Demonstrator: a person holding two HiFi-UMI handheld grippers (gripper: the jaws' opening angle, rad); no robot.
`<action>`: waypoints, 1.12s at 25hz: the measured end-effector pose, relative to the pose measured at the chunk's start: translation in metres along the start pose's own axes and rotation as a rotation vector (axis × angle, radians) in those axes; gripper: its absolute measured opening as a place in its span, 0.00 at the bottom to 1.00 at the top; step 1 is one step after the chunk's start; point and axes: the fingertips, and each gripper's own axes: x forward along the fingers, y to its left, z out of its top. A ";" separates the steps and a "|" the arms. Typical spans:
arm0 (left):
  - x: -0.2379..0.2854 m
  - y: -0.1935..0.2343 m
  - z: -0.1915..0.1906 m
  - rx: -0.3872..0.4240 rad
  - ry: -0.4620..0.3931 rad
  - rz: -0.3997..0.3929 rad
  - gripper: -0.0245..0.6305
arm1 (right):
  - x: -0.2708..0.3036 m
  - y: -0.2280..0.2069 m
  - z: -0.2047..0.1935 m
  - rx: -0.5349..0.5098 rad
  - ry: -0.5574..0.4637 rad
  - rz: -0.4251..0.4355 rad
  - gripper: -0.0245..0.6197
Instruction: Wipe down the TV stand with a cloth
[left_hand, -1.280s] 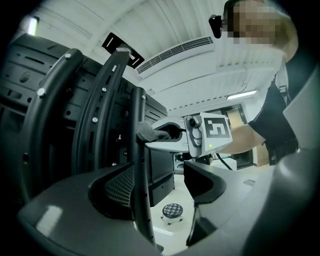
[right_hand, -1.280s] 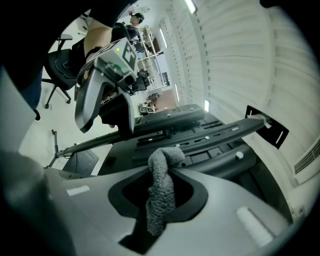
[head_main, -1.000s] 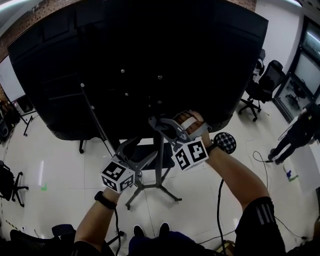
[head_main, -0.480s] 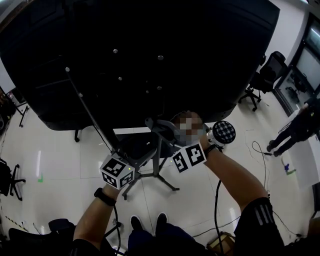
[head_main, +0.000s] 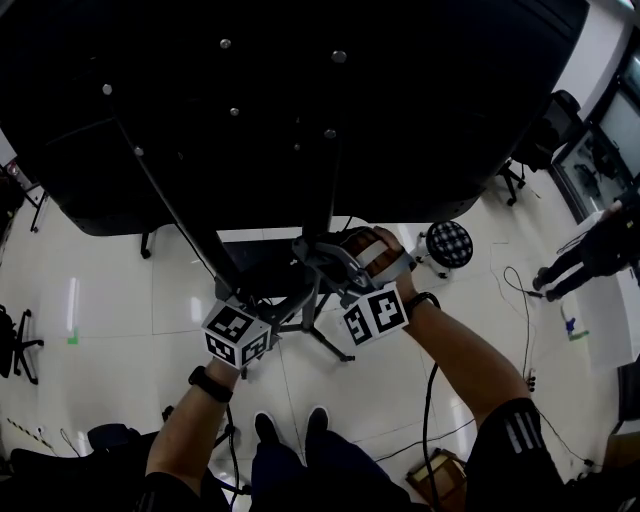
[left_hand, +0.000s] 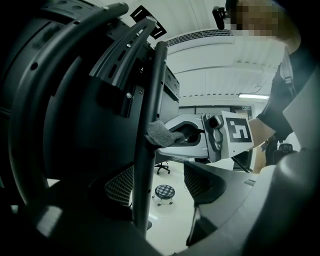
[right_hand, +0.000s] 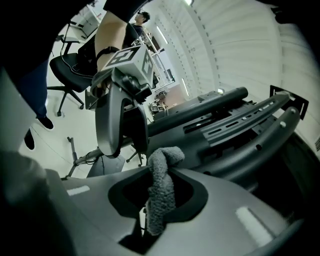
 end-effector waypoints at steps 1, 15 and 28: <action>0.000 0.001 -0.009 -0.010 0.004 0.002 0.55 | 0.003 0.011 -0.002 0.005 0.004 0.012 0.13; 0.004 0.019 -0.127 -0.088 0.119 0.006 0.55 | 0.040 0.134 -0.044 0.126 0.083 0.110 0.13; 0.025 0.031 -0.228 -0.155 0.181 -0.007 0.56 | 0.088 0.255 -0.086 0.211 0.152 0.221 0.13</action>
